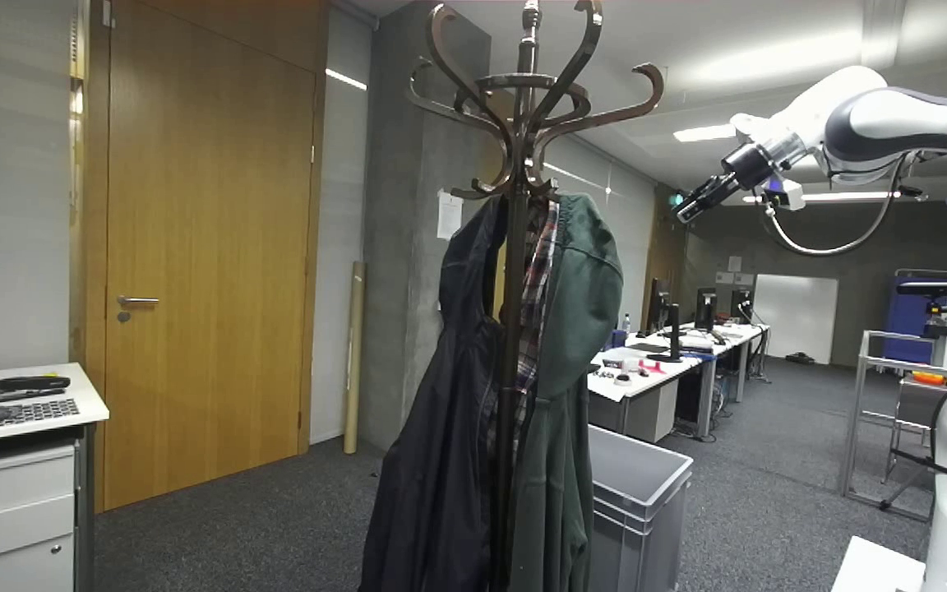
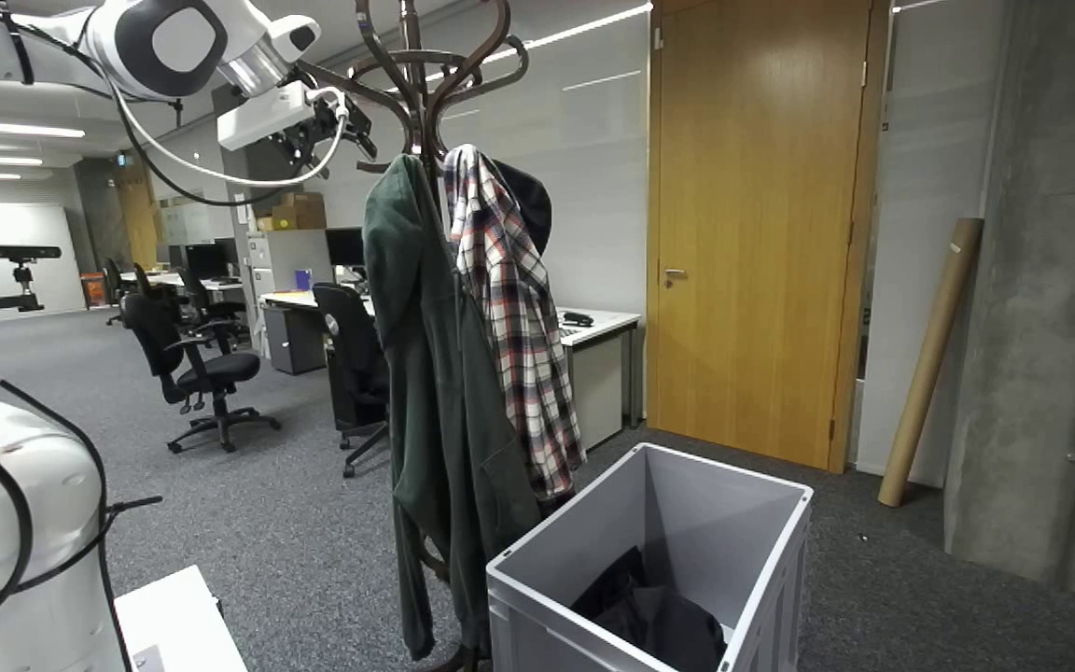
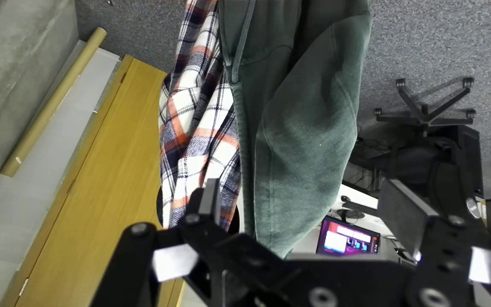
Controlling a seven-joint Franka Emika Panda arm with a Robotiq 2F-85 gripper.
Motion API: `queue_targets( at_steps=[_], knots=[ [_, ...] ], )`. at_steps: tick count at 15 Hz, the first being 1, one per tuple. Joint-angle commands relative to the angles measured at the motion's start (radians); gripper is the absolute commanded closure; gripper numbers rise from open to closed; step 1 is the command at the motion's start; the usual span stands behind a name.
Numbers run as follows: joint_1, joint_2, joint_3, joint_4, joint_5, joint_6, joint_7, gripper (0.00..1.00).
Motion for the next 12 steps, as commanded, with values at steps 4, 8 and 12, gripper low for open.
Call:
queue_targets(
  at_steps=[4,8,12],
  knots=[
    [0.066,-0.009,-0.028,-0.043,-0.016,0.044,-0.061,0.00],
    [0.051,0.003,-0.018,-0.024,-0.019,0.011,-0.015,0.00],
    [0.011,0.018,0.022,-0.020,-0.056,0.055,0.045,0.00]
  ],
)
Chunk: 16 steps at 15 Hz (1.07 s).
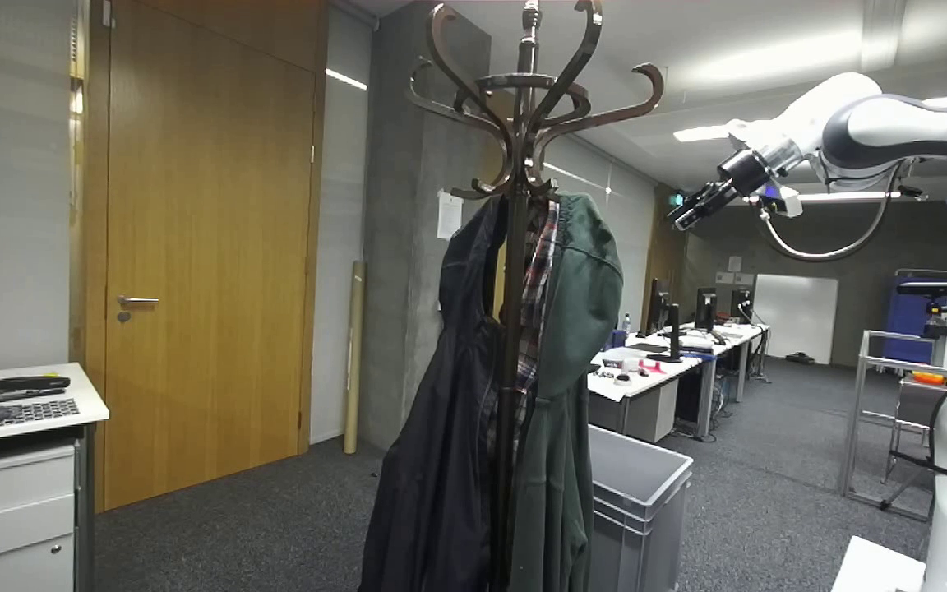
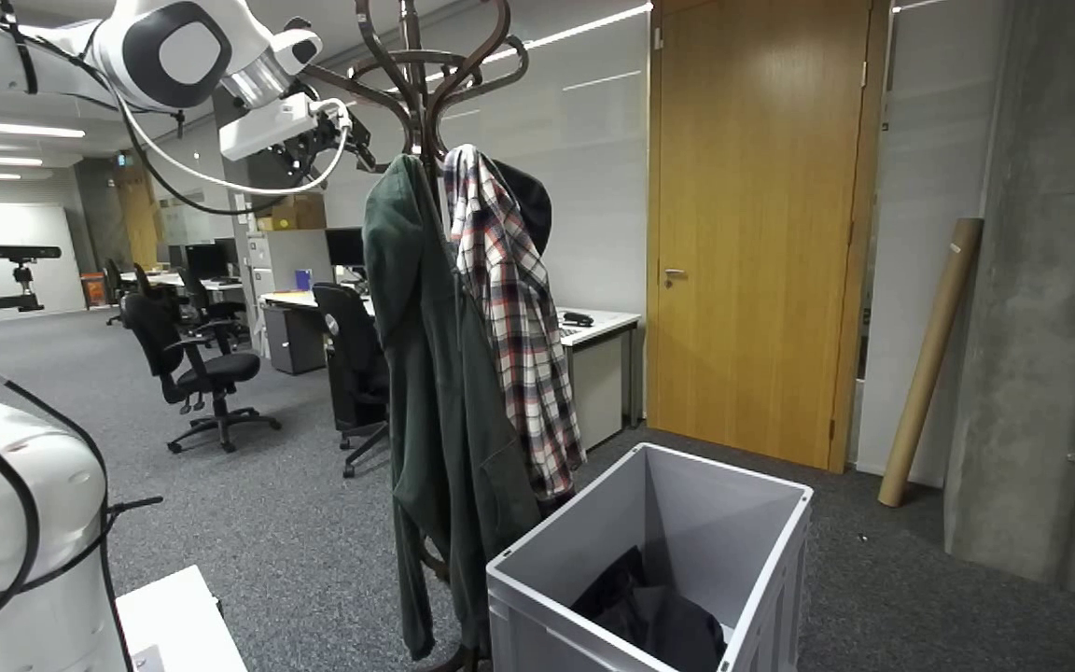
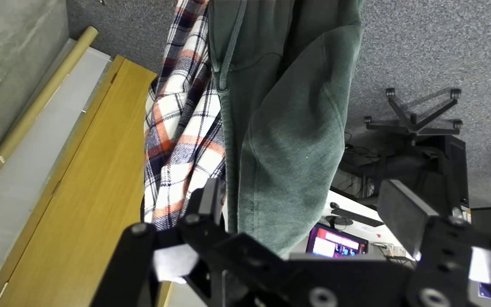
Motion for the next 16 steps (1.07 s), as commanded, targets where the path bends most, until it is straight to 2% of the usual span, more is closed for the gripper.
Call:
queue_targets(
  at_steps=[1,6,7,16],
  knots=[
    [-0.018,0.021,0.030,0.004,-0.042,0.053,0.067,0.00],
    [-0.011,0.051,0.051,0.004,-0.042,0.093,0.108,0.00],
    [0.007,0.034,0.034,0.002,-0.033,0.047,0.086,0.00],
    [0.006,0.046,0.041,-0.014,-0.035,0.099,0.090,0.00]
  ],
)
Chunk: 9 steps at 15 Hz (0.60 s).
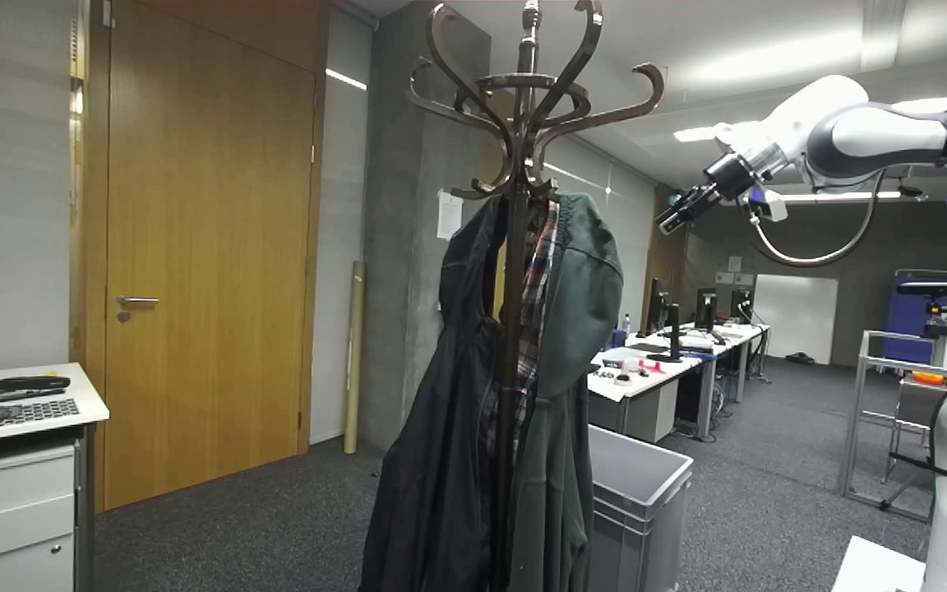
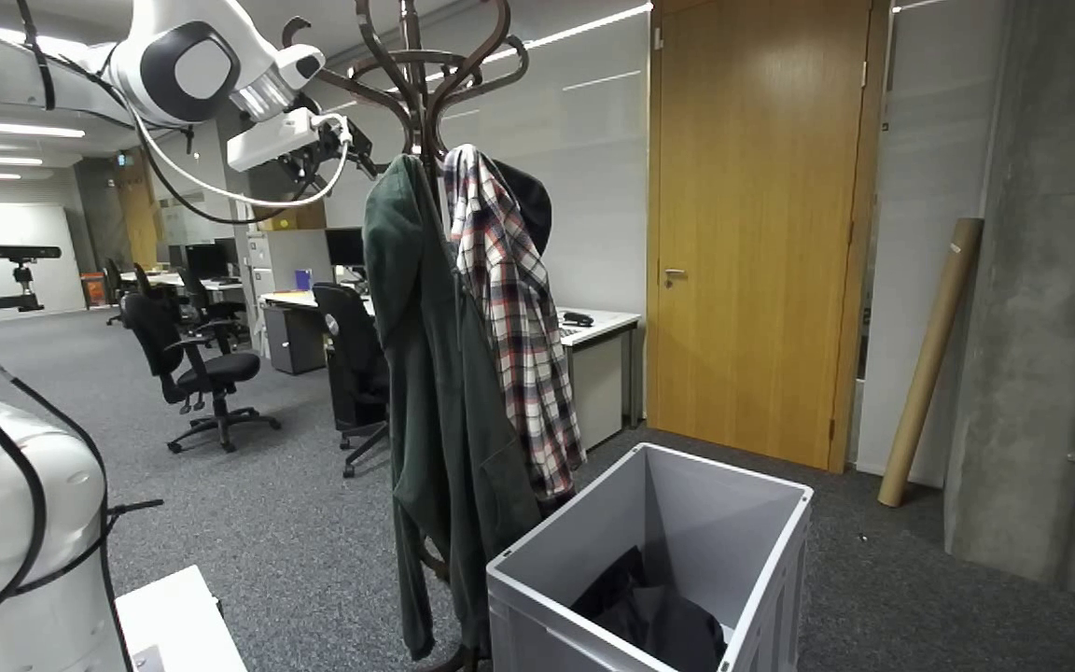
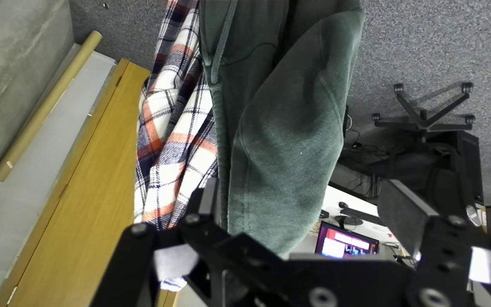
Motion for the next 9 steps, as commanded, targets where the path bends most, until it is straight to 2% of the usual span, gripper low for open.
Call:
queue_targets(
  at_steps=[1,9],
  knots=[
    [0.012,-0.004,-0.006,-0.014,-0.018,0.044,0.007,0.00],
    [0.029,-0.008,-0.018,-0.039,-0.011,0.162,0.000,0.00]
  ],
)
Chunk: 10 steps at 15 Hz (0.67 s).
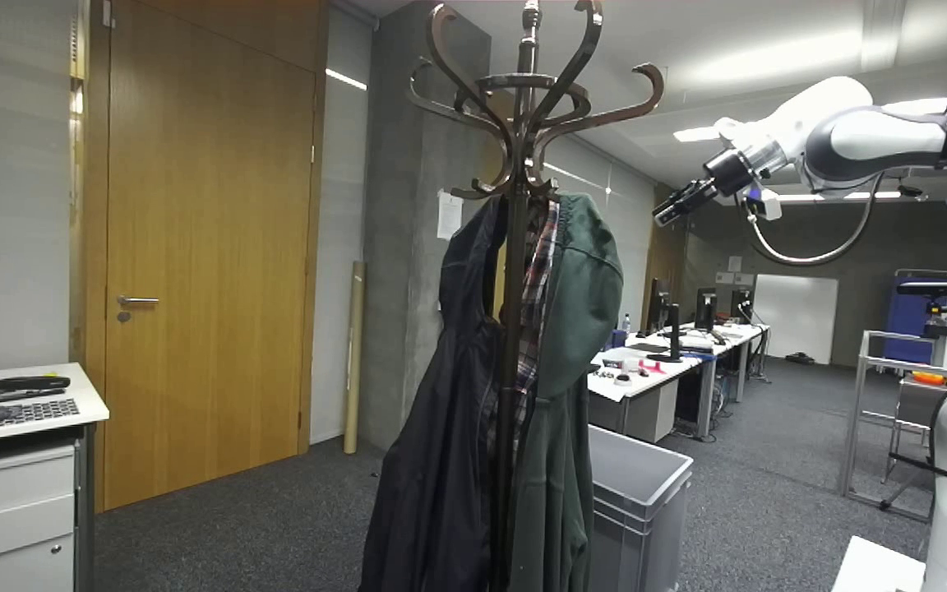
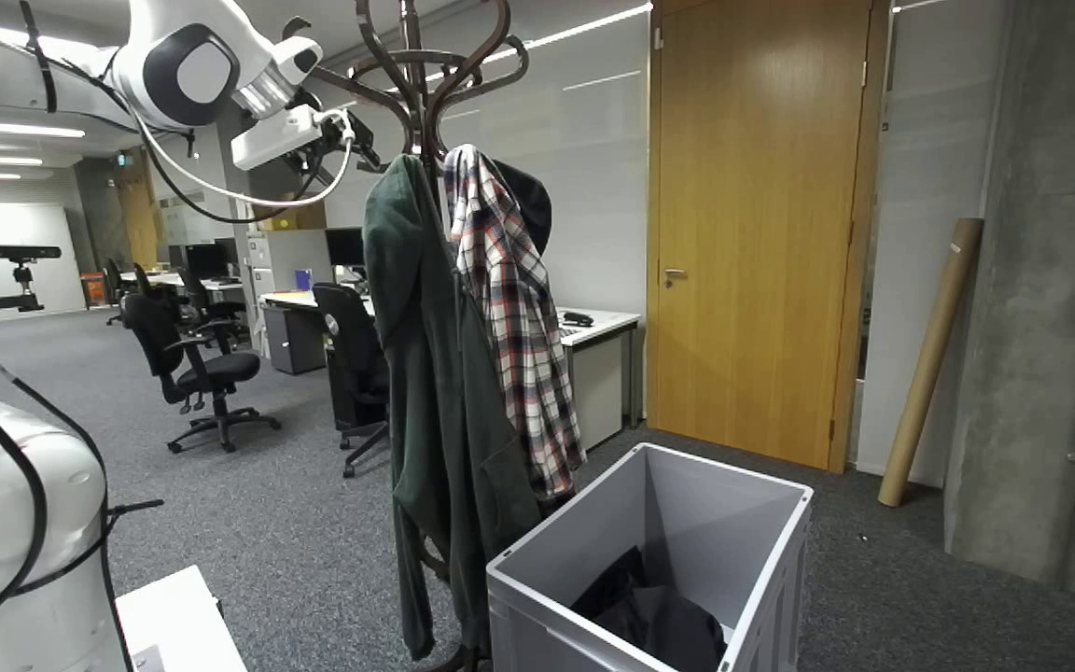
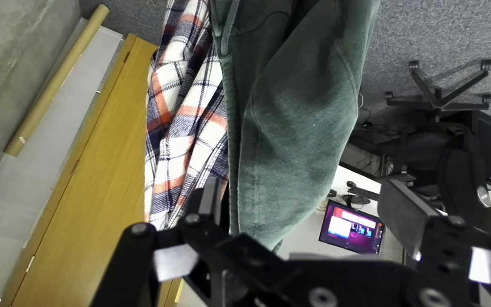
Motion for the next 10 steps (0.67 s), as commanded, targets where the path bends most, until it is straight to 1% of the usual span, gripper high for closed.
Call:
queue_targets(
  at_steps=[1,7,10],
  knots=[
    [0.028,-0.009,-0.020,-0.033,-0.009,0.080,0.001,0.00],
    [0.033,0.003,-0.022,-0.058,-0.007,0.125,0.010,0.00],
    [0.037,0.012,-0.021,-0.069,-0.006,0.167,0.015,0.00]
  ],
)
